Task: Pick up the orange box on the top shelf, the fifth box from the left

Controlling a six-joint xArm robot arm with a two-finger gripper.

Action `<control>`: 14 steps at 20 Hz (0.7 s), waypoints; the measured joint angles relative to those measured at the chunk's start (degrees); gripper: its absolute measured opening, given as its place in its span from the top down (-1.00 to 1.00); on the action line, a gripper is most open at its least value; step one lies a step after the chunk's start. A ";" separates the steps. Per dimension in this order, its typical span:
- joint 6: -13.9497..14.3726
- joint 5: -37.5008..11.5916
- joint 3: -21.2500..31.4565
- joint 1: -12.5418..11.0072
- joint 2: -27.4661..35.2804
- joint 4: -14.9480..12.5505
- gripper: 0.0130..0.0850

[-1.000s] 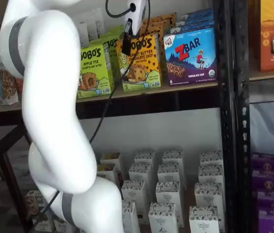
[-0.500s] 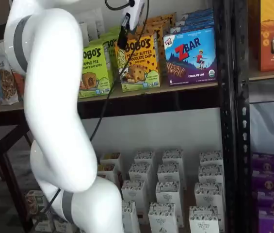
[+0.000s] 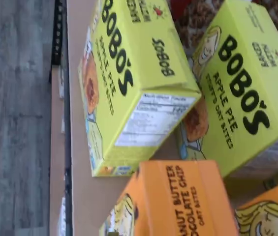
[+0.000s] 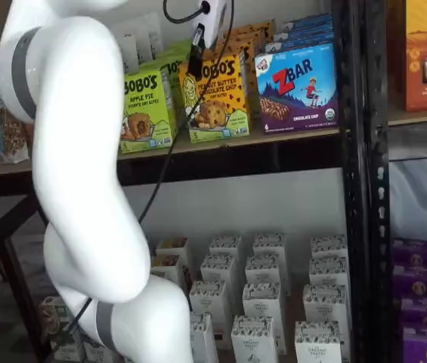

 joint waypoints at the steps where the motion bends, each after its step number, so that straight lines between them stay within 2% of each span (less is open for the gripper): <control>1: -0.20 -0.69 0.44 0.16 -0.10 -0.43 -1.00; 4: -0.51 -0.61 0.39 0.45 0.39 -2.12 -1.00; 9: -0.83 4.37 -2.67 0.12 3.08 -4.74 -1.00; 14: -1.10 6.87 -4.25 -0.07 4.53 -6.29 -1.00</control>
